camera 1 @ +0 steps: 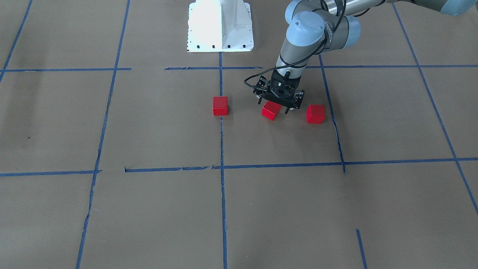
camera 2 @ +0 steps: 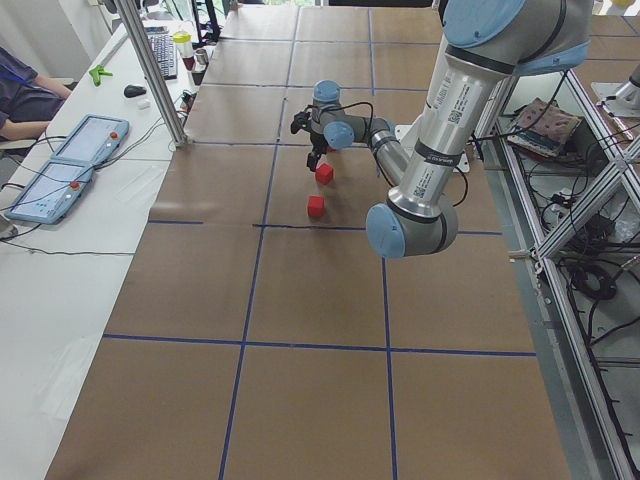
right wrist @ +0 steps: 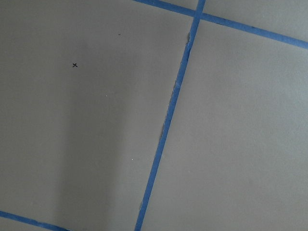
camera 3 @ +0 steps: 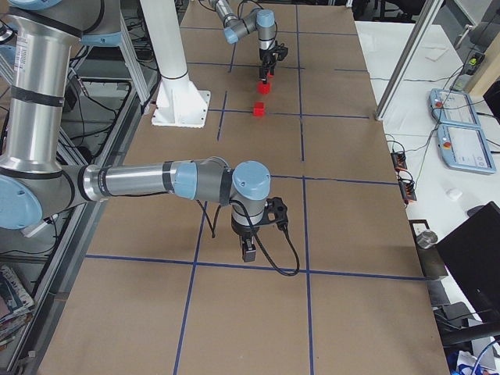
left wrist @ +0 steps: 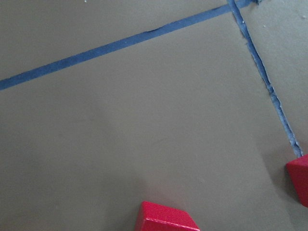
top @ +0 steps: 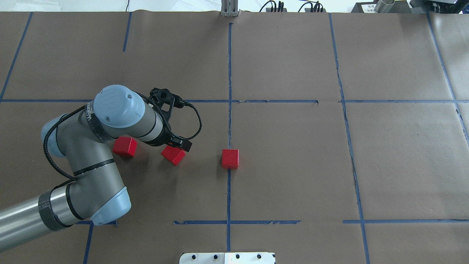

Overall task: Form red blocks into L shape at center
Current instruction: 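Reach the left gripper to the tilted red cube and grasp it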

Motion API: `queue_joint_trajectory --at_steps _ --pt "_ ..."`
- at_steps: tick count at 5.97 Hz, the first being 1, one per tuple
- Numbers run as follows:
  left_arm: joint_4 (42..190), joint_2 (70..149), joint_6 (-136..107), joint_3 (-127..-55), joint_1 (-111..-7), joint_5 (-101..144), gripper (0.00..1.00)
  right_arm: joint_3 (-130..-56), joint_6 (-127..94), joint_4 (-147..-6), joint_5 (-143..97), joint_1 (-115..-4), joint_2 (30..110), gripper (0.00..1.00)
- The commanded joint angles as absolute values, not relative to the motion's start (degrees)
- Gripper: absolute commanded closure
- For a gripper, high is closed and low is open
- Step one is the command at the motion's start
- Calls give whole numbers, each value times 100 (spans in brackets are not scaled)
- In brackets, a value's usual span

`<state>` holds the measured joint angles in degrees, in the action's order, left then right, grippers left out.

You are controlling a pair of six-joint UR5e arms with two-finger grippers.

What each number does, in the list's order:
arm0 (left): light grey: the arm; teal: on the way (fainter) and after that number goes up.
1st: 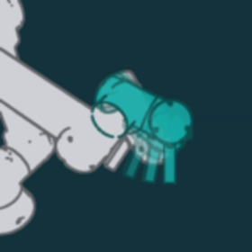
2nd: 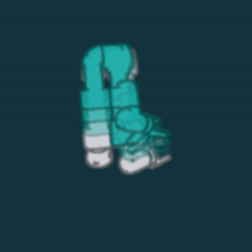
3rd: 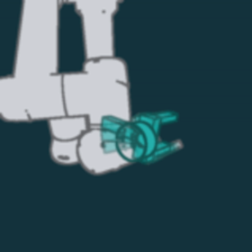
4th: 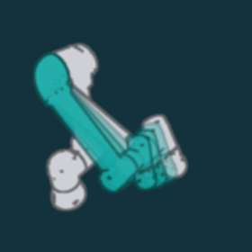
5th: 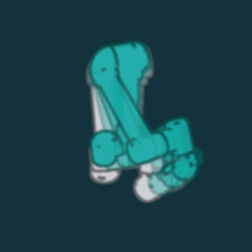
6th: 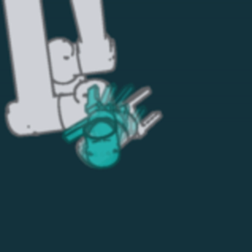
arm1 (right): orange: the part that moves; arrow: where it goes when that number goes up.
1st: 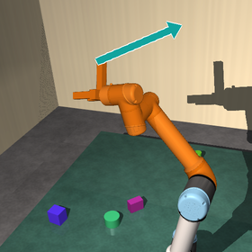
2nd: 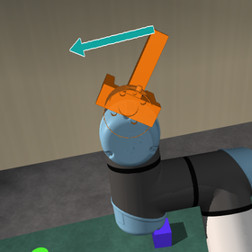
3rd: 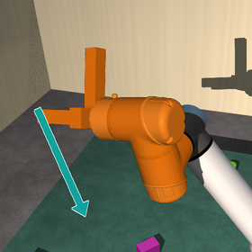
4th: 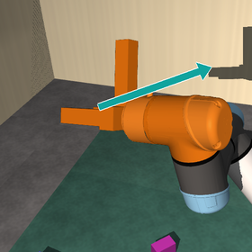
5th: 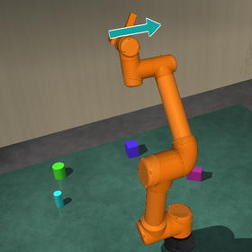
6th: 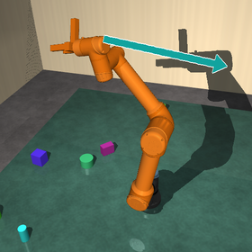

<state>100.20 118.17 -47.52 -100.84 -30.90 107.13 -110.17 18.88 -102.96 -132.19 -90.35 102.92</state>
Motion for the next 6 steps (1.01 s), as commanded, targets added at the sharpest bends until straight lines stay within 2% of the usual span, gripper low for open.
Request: queue_joint_trajectory --at_steps 1,3,4,6 --pt "10028 11821 -4737 -9993 -2945 10635 0 -10960 1898 -10292 -13219 -9035 10292 0" --pt "10037 11847 -4737 -9827 -2830 10635 0 -10925 1890 -10292 -13219 -9035 10292 0" --pt "10046 11882 -4737 -9704 -2830 10635 4 -10925 1898 -10292 -13219 -9035 10292 0" --pt "10046 11892 -4746 -9624 -2795 10652 18 -10925 1898 -10292 -13219 -9035 10292 0"
